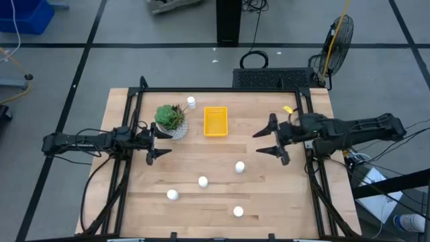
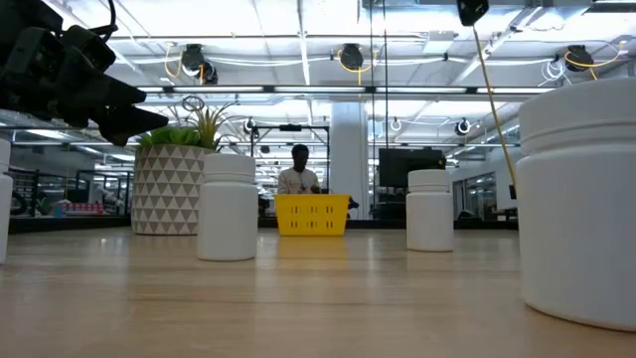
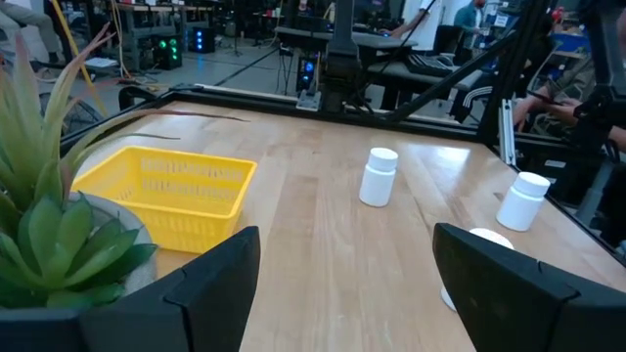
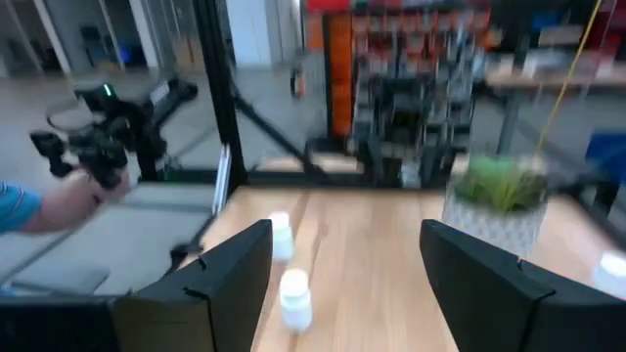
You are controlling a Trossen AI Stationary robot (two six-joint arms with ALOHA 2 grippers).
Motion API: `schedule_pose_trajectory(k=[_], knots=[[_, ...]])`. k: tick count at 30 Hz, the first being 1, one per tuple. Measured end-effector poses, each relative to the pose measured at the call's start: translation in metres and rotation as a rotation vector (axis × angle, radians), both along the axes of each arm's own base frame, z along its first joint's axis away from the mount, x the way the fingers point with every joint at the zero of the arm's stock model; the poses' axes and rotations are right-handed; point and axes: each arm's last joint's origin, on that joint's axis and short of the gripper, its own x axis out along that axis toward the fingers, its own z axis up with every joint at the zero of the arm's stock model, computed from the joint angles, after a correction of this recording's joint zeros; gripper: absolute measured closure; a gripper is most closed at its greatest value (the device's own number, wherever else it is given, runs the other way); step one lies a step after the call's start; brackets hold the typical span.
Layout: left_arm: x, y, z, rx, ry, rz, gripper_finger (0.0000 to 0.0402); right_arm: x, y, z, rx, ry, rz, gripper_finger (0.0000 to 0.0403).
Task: Pick and place pill bottles into a basket
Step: Put the white pill bottle into the yellow bin
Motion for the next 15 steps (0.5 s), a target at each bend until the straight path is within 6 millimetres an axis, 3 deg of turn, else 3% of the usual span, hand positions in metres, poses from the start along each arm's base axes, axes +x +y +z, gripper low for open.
schedule_pose_trajectory(k=[4,10,15], knots=[[0.000,0.000,0.000,0.000,0.000,0.000,0.0092,0.024,0.000,-0.020,0.019,0.198,0.003,0.0151],[0.000,0.000,0.000,0.000,0.002,0.000,0.0092,0.051,0.001,-0.038,0.082,0.328,0.066,0.0151],[0.000,0.000,-0.001,-0.001,0.008,0.000,0.0092,0.067,-0.002,-0.035,0.093,0.455,0.070,0.0151]])
